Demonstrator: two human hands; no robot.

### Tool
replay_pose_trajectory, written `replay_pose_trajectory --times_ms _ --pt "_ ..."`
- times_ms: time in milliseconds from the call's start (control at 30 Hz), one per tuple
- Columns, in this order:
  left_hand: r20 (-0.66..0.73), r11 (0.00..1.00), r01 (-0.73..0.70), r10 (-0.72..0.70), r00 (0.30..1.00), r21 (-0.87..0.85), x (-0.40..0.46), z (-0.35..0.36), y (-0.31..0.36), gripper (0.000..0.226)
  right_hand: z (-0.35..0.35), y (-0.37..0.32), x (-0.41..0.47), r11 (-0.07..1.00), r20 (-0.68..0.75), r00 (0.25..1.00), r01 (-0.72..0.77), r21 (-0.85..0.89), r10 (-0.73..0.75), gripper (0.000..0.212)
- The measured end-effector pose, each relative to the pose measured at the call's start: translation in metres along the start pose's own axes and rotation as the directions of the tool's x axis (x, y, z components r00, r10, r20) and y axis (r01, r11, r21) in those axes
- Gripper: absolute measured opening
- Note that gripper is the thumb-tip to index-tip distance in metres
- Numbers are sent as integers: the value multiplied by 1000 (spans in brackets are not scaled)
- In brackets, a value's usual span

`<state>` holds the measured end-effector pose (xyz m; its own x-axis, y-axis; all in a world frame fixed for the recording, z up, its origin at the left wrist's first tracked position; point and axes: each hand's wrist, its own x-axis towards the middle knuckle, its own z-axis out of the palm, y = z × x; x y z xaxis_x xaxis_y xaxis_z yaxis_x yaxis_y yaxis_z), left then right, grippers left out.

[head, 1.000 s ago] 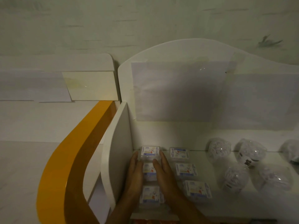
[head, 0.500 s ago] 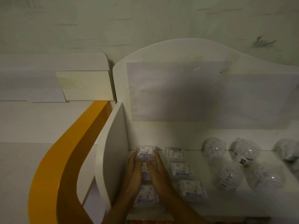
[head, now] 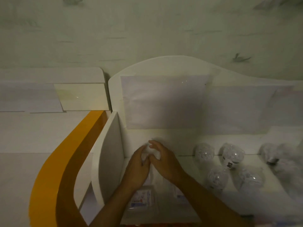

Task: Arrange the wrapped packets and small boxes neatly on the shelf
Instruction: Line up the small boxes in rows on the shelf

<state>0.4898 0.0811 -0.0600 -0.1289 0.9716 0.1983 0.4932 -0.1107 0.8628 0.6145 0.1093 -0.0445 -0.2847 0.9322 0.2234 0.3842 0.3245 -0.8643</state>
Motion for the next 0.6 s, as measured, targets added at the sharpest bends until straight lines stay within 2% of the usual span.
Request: replay_pose_trajectory --times_ms 100,133,300,433,600 --pt "35 989 9 -4 999 -144 12 22 15 38 -35 8 0 990 -49 998 -46 -133 40 39" --pt "34 985 55 -50 998 -166 11 31 23 39 -43 17 -3 986 -61 996 -70 -150 62 38" --pt "22 955 163 -163 986 -248 -3 83 24 48 -56 59 -31 974 -76 983 -178 -138 169 38" --pt "-69 937 204 -232 970 -282 -8 100 20 35 -45 82 -39 971 -78 969 -237 -20 235 51" --pt "-20 920 279 -296 955 -276 -13 105 9 38 -43 87 -42 932 -78 940 -315 176 333 44"
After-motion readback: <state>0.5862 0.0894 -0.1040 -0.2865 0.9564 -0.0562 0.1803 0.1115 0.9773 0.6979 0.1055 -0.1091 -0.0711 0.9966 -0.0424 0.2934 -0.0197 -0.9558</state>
